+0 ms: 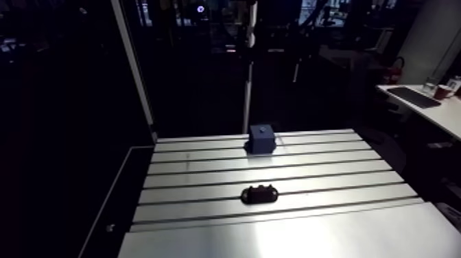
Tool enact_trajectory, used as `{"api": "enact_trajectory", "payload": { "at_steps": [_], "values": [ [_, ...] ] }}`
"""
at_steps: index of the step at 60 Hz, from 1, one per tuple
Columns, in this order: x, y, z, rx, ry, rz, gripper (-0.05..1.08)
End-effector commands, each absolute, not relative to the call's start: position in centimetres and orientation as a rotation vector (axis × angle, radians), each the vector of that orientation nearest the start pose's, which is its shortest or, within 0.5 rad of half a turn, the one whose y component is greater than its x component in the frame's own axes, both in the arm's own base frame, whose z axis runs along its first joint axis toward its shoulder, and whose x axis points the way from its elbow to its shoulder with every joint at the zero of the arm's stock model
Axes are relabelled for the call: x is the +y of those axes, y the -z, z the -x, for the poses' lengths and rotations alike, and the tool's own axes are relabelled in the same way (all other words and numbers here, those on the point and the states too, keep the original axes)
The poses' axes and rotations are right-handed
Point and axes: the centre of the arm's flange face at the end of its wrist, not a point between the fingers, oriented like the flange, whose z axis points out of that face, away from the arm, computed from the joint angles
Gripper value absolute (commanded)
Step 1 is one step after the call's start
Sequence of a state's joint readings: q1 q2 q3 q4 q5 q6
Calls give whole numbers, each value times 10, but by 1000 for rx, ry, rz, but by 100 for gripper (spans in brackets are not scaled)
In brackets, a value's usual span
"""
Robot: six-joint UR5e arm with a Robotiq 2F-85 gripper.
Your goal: Pick up the M10 bolt and insert it into the hole until fully seated.
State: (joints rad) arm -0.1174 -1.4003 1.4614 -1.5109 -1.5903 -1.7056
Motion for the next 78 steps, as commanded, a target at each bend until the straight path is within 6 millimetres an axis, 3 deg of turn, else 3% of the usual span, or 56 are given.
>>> {"api": "enact_trajectory", "payload": {
  "at_steps": [1,18,45,78],
  "values": [
    [-69,-442,550,3048,-11,32,1],
    [-68,-444,546,3071,-14,32,1],
    [-70,-465,549,3084,-11,37,1],
    [-69,-470,550,3076,-15,35,1]
  ]
}}
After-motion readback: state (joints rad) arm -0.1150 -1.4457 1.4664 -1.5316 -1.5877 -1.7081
